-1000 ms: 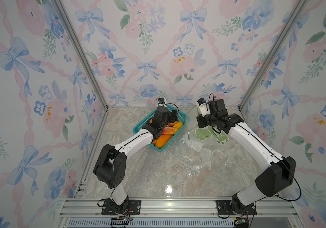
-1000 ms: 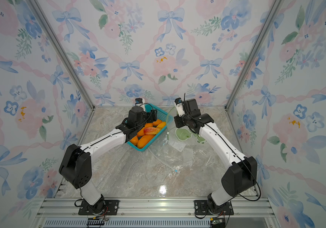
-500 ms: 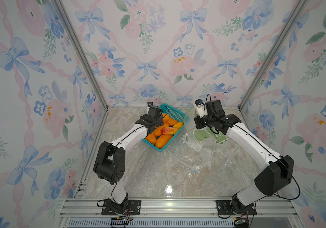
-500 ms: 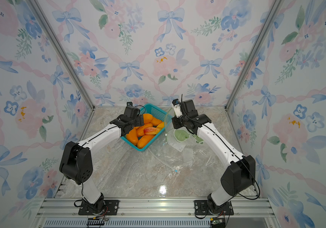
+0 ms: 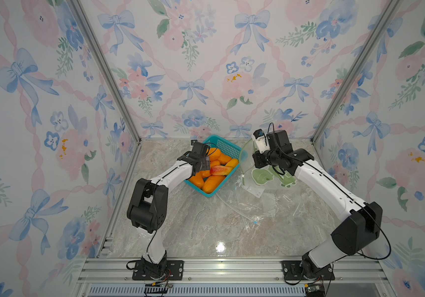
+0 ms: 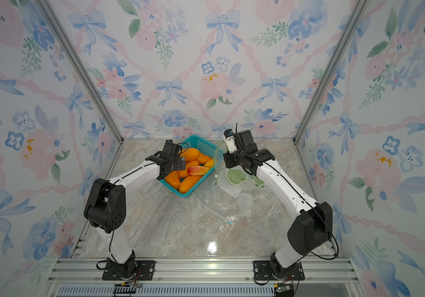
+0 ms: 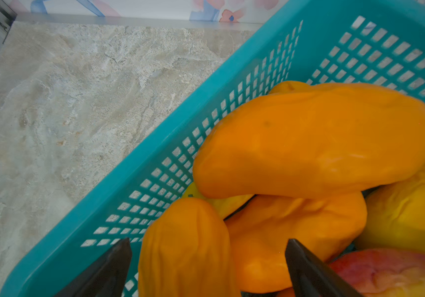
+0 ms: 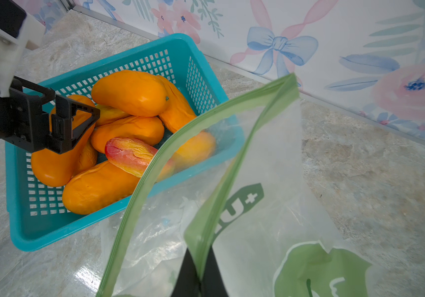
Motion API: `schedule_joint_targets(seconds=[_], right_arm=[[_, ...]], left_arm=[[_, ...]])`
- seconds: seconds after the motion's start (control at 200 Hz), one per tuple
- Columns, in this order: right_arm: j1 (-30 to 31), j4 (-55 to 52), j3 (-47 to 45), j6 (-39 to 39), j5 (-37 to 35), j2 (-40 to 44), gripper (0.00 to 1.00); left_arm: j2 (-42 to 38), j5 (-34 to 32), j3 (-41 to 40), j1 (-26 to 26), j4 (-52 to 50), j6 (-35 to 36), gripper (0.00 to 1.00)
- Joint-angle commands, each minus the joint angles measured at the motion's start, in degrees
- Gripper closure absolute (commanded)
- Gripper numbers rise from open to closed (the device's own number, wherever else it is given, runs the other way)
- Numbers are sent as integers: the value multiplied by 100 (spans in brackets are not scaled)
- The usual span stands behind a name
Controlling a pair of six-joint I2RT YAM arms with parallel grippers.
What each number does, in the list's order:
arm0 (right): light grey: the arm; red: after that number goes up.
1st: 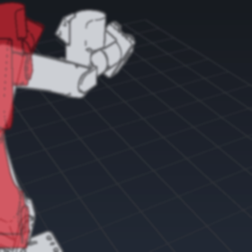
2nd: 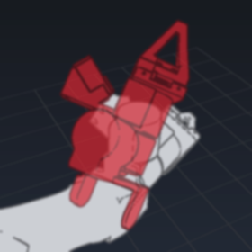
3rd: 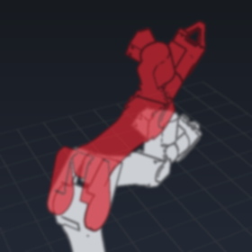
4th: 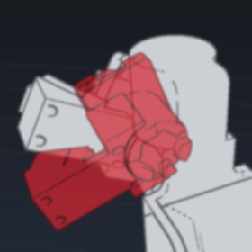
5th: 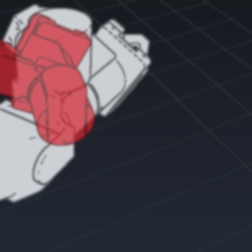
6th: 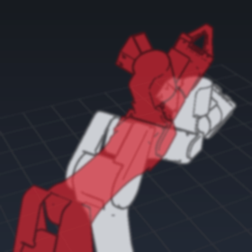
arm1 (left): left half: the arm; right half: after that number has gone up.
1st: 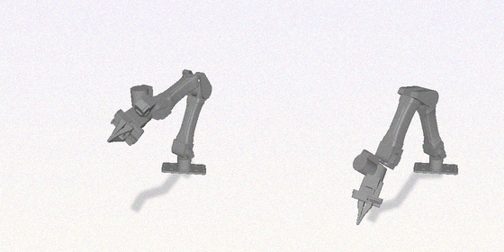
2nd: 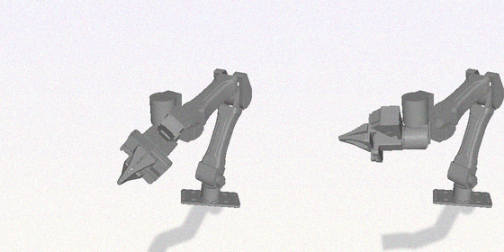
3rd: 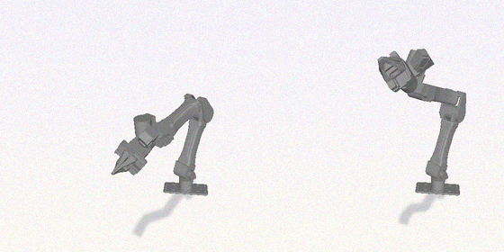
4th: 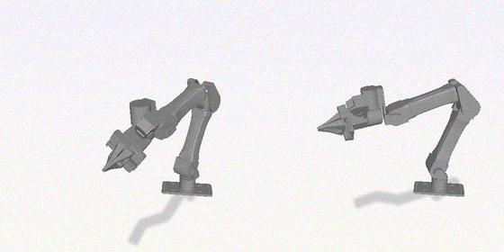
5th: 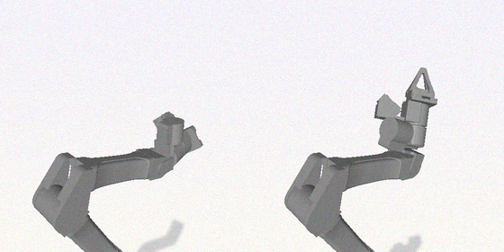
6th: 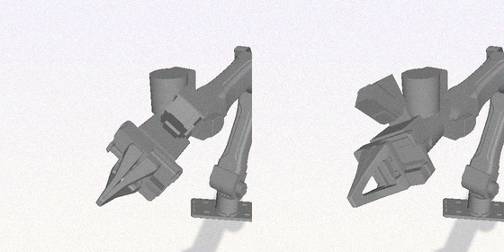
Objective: Place the mango in a zip-top bag and seal the zipper
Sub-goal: Pick up the mango from the basket.
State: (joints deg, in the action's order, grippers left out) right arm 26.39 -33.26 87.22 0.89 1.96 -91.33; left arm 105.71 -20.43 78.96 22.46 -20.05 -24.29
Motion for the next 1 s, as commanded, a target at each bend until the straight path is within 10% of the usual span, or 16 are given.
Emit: schedule_joint_targets(seconds=[0.0,0.515,0.995], right_arm=[[56,-23,13,-70,39,-112,95],[52,59,-37,-132,86,-164,95],[63,114,-90,-195,119,-113,96]], left_arm=[[53,118,-124,-42,-232,-139,2],[48,370,-368,-70,-310,-243,3],[-233,185,-40,-69,-271,-328,55]])
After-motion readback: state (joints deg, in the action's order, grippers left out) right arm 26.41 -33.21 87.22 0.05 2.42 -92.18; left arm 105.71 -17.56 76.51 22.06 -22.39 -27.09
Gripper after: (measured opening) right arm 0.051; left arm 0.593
